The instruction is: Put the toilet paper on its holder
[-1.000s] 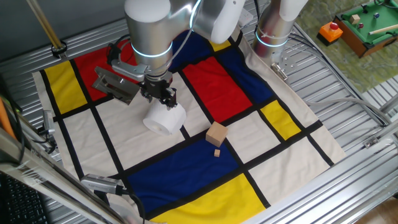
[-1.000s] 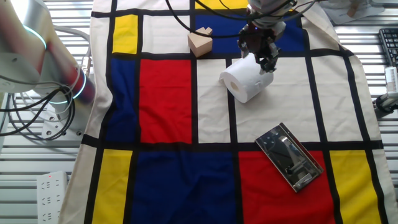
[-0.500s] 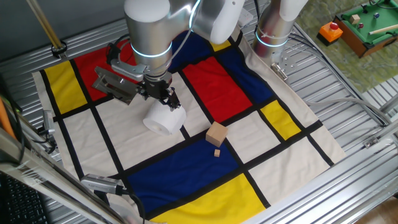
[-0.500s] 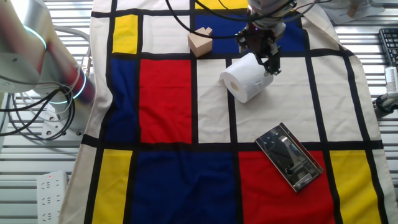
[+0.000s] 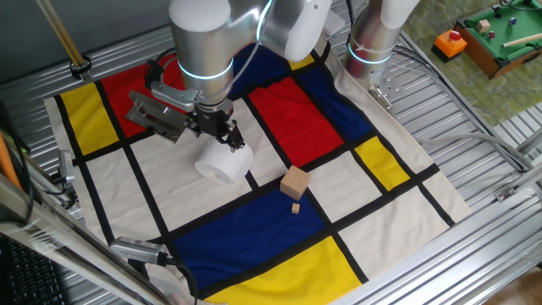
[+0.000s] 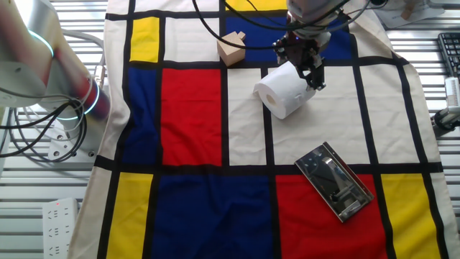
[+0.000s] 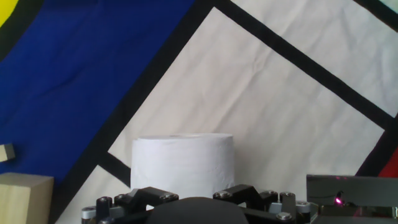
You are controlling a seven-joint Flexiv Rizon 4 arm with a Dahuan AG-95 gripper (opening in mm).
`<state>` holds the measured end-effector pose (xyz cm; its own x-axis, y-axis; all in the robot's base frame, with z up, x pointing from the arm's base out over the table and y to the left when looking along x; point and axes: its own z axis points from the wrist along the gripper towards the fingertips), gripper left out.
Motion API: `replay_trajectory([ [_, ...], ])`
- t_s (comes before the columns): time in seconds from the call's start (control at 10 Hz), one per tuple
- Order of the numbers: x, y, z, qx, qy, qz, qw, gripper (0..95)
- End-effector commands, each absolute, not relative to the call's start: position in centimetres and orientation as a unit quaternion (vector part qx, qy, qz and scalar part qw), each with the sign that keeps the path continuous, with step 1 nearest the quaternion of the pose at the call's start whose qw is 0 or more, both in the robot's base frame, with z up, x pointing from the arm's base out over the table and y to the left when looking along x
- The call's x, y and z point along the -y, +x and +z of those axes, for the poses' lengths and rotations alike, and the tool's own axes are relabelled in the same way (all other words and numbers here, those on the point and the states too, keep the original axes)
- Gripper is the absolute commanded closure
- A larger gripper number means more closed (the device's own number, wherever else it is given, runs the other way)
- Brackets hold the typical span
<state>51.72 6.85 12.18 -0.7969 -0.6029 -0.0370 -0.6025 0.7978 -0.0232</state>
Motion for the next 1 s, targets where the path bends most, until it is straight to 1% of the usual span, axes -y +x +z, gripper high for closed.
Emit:
replay_trajectory([
  [0.1,-6.8,51.6,11.9,-0.95,-0.312,-0.005,0.02,0.0],
  [1.0,-7.1,51.0,9.2,-0.949,-0.315,-0.008,0.024,0.0],
])
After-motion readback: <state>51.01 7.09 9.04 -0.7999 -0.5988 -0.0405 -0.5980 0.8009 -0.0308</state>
